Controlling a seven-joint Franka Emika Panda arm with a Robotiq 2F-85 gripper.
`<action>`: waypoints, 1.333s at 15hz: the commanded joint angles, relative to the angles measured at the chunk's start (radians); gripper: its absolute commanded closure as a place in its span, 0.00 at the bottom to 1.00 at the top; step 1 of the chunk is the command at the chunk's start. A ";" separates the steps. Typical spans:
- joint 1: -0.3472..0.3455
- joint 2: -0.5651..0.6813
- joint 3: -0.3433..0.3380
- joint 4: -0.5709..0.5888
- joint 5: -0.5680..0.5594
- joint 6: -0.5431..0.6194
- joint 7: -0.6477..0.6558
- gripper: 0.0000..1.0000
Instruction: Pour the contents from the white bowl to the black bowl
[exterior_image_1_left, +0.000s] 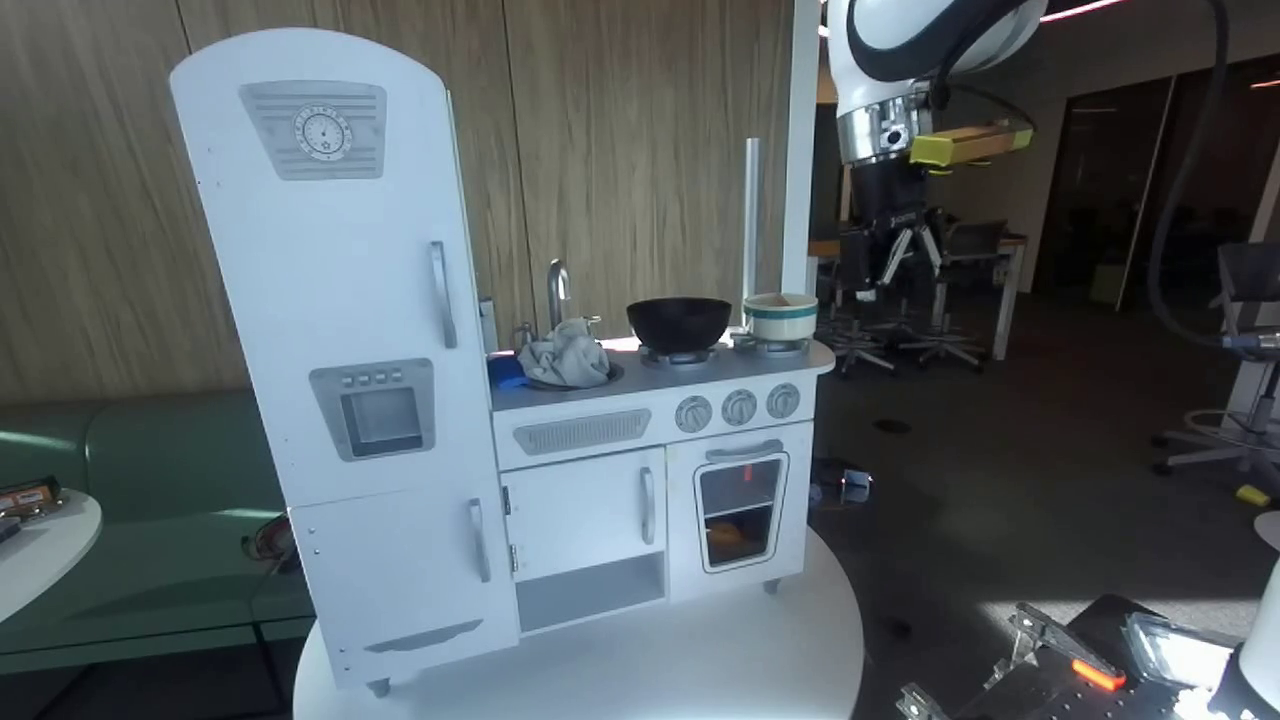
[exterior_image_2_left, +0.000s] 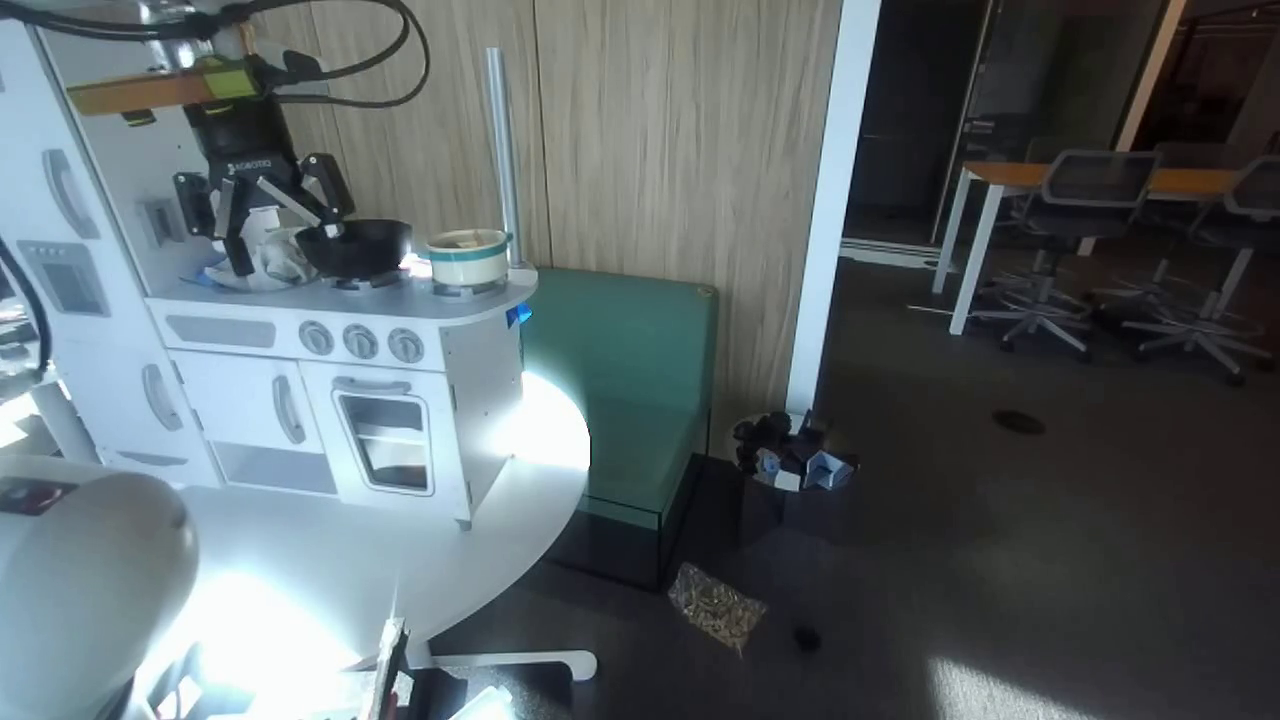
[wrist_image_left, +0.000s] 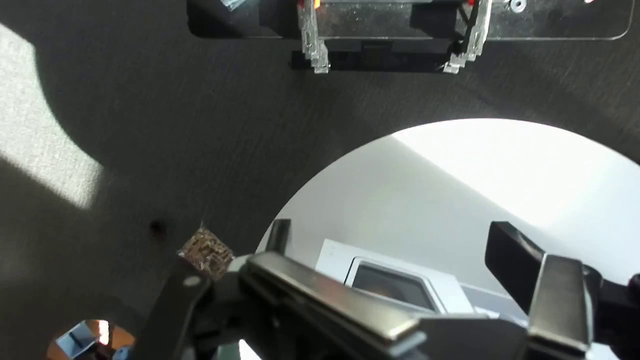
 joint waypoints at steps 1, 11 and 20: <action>-0.051 0.087 -0.051 0.142 -0.043 0.111 0.010 0.00; -0.103 0.438 -0.114 0.435 -0.065 0.350 -0.012 0.00; -0.126 0.598 -0.159 0.559 0.085 0.349 -0.173 0.00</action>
